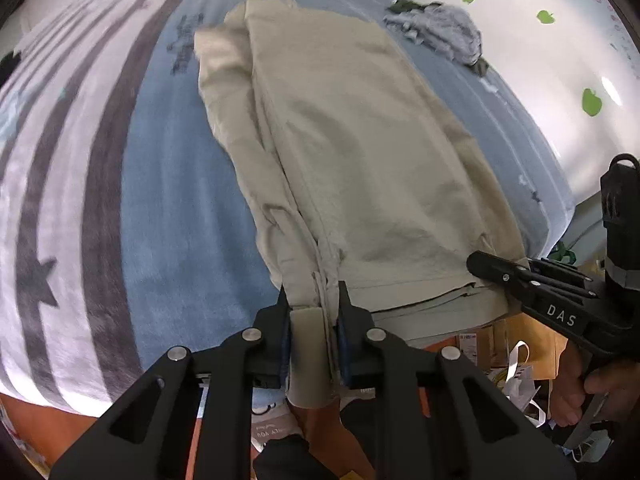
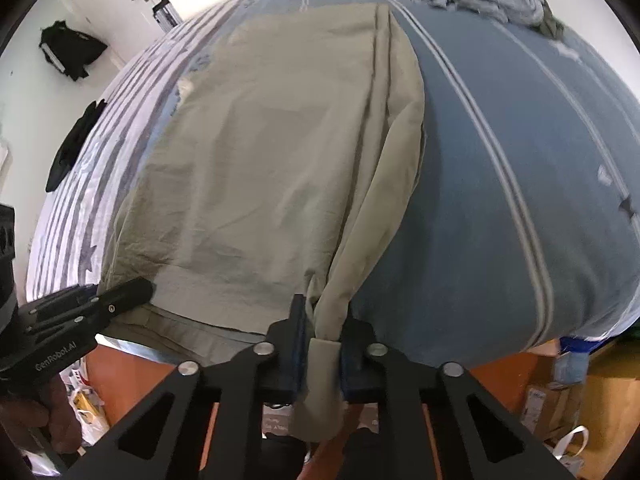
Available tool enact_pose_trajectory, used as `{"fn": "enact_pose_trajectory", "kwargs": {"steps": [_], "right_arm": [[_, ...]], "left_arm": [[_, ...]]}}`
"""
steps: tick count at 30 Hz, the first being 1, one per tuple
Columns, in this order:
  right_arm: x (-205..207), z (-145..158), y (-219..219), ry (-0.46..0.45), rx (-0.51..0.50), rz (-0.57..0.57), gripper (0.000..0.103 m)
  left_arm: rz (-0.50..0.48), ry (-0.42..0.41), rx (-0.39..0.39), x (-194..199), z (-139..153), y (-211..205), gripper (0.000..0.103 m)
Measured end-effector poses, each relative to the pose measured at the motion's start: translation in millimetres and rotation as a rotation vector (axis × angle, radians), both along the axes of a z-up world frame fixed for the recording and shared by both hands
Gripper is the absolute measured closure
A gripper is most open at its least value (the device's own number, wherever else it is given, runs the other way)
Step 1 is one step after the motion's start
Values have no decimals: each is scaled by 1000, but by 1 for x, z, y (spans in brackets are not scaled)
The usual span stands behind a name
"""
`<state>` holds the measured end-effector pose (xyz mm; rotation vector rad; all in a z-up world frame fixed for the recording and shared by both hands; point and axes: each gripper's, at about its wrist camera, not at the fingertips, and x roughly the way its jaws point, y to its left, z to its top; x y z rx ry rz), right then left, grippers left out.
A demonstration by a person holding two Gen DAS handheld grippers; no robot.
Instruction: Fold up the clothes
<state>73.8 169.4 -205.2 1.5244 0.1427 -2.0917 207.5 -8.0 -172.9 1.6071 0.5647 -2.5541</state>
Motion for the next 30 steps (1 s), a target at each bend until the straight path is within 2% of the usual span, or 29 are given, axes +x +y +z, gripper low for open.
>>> {"fn": "enact_pose_trajectory", "kwargs": {"steps": [2, 5, 10, 11, 14, 16, 18, 22, 26, 30], "right_arm": [[-4, 18, -1, 26, 0, 4, 95], [-14, 50, -3, 62, -10, 0, 96], [-44, 99, -3, 122, -36, -26, 97], [-50, 107, -12, 135, -40, -33, 97], [-58, 130, -46, 177, -52, -54, 97], [-69, 137, -49, 175, -62, -73, 97], [-81, 142, -47, 149, -84, -98, 97], [-69, 135, -40, 113, -76, -116, 96], [-36, 105, -38, 35, -55, -106, 95], [2, 58, -41, -54, 5, -43, 80]], "left_arm": [[-4, 22, -3, 9, 21, -10, 88], [-8, 69, -2, -1, 54, -20, 88], [-5, 154, 14, -39, 105, -36, 88], [-1, 166, 19, -38, 112, -42, 88], [-1, 212, 17, -74, 128, -48, 88], [0, 222, 24, -105, 130, -45, 88], [-2, 225, 41, -109, 133, -48, 88], [-25, 198, 43, -103, 127, -44, 88], [-5, 123, 59, -74, 102, -43, 88], [41, -1, 81, -33, 64, -43, 88]]}}
